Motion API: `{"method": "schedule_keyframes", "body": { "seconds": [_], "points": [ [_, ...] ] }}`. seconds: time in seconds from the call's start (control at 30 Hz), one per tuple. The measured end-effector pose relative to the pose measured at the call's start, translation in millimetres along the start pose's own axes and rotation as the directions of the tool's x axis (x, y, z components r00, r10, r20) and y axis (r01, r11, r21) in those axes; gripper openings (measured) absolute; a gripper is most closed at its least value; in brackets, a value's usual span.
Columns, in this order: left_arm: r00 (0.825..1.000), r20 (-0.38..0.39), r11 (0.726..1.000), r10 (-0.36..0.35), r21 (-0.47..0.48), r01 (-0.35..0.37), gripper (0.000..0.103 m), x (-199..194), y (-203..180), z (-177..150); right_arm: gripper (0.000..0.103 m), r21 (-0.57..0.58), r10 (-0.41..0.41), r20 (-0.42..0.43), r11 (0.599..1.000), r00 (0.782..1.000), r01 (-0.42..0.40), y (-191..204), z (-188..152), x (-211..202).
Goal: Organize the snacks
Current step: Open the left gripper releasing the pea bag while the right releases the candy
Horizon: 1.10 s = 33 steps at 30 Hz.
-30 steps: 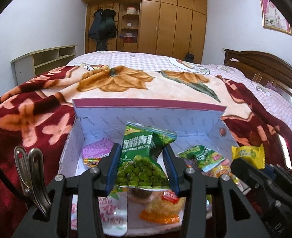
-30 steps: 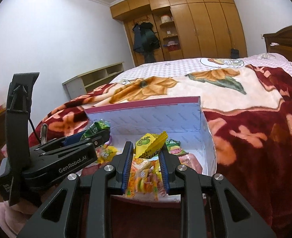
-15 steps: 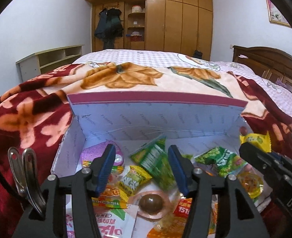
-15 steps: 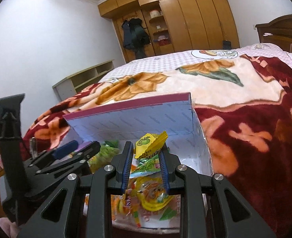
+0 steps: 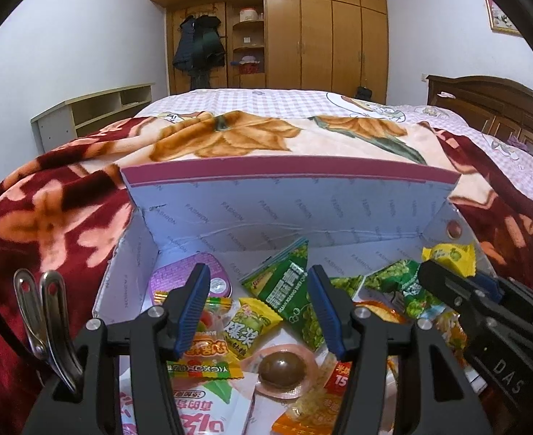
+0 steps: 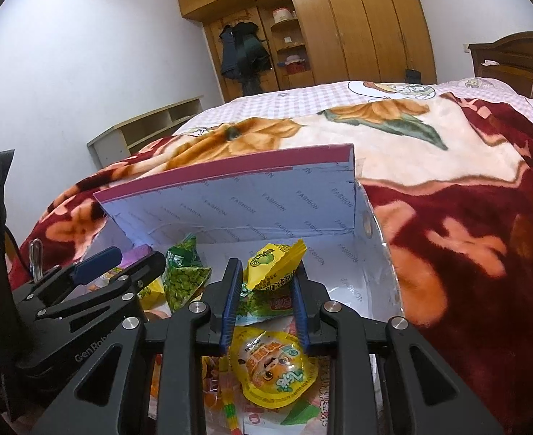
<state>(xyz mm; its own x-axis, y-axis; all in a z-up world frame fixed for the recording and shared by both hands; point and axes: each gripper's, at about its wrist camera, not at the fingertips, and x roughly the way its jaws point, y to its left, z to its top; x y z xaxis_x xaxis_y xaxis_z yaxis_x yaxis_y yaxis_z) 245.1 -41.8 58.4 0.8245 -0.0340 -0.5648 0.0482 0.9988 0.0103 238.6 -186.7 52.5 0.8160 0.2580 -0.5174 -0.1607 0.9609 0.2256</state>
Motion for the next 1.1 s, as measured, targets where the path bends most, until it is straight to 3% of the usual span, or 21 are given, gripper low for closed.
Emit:
{"method": "schedule_keyframes", "body": {
  "seconds": [0.2, 0.63, 1.1],
  "points": [
    [1.000, 0.000, 1.000, 0.000, -0.001, 0.000, 0.059, 0.0, 0.0, -0.1, 0.032, 0.005, 0.012, 0.000, 1.000, 1.000, -0.012, -0.5, 0.1, 0.1],
    [1.000, -0.008, 0.999, -0.024, -0.024, 0.024, 0.059, -7.3, 1.3, -0.4, 0.051, 0.007, 0.043, 0.033, 0.999, 0.999, -0.044, 5.9, 1.5, -14.1],
    [0.999, 0.008, 0.999, -0.037, -0.024, 0.037, 0.059, -46.1, 6.7, 0.7, 0.057, 0.005, 0.060, 0.061, 0.998, 0.996, -0.060, 17.8, -4.4, -42.8]
  ]
}}
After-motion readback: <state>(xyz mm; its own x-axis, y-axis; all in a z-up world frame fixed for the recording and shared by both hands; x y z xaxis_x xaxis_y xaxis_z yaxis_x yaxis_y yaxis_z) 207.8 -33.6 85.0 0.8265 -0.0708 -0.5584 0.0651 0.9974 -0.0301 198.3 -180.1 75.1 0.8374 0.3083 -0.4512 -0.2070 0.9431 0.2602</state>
